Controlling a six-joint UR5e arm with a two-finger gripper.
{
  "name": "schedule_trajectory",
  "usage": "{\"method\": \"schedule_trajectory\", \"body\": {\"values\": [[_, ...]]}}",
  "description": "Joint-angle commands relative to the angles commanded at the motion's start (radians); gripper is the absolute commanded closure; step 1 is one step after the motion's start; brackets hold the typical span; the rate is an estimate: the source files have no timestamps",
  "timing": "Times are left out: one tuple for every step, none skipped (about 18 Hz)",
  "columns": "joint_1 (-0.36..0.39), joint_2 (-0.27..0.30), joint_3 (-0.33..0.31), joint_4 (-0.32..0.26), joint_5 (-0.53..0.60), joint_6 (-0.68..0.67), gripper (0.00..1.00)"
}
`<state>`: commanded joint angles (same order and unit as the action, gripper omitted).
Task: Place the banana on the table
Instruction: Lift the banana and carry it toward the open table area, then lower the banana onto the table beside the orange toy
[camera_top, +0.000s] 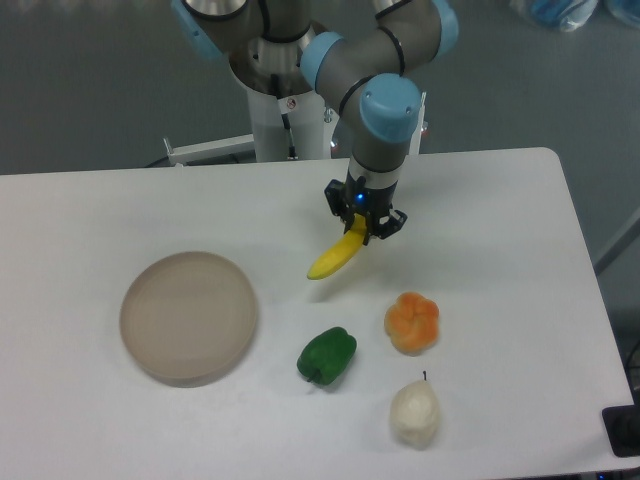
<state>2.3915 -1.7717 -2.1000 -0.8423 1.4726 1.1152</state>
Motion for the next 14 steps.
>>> {"method": "schedule_trajectory", "body": {"values": [[-0.002, -0.012, 0.000, 0.011, 0.000, 0.000, 0.68], [-0.009, -0.020, 0.002, 0.015, 0.002, 0.000, 0.67], [-0.012, -0.025, 0.003, 0.018, 0.002, 0.002, 0.68], [-0.014, -0.028, 0.005, 0.019, 0.002, 0.000, 0.68], [-0.014, -0.034, 0.005, 0.019, 0.002, 0.000, 0.68], [-0.014, -0.040, 0.008, 0.019, 0.002, 0.000, 0.67], [-0.014, -0.041, 0.009, 0.019, 0.002, 0.000, 0.68], [-0.015, -0.040, 0.011, 0.019, 0.002, 0.000, 0.68], [-0.015, -0.045, 0.011, 0.019, 0.002, 0.002, 0.67], [-0.015, -0.051, 0.014, 0.019, 0.002, 0.002, 0.68], [-0.015, -0.055, 0.017, 0.019, 0.002, 0.002, 0.68], [-0.015, -0.060, 0.017, 0.020, 0.002, 0.006, 0.68], [-0.015, -0.060, 0.017, 0.020, 0.002, 0.011, 0.68], [-0.015, -0.061, 0.018, 0.020, 0.002, 0.009, 0.68]]}}
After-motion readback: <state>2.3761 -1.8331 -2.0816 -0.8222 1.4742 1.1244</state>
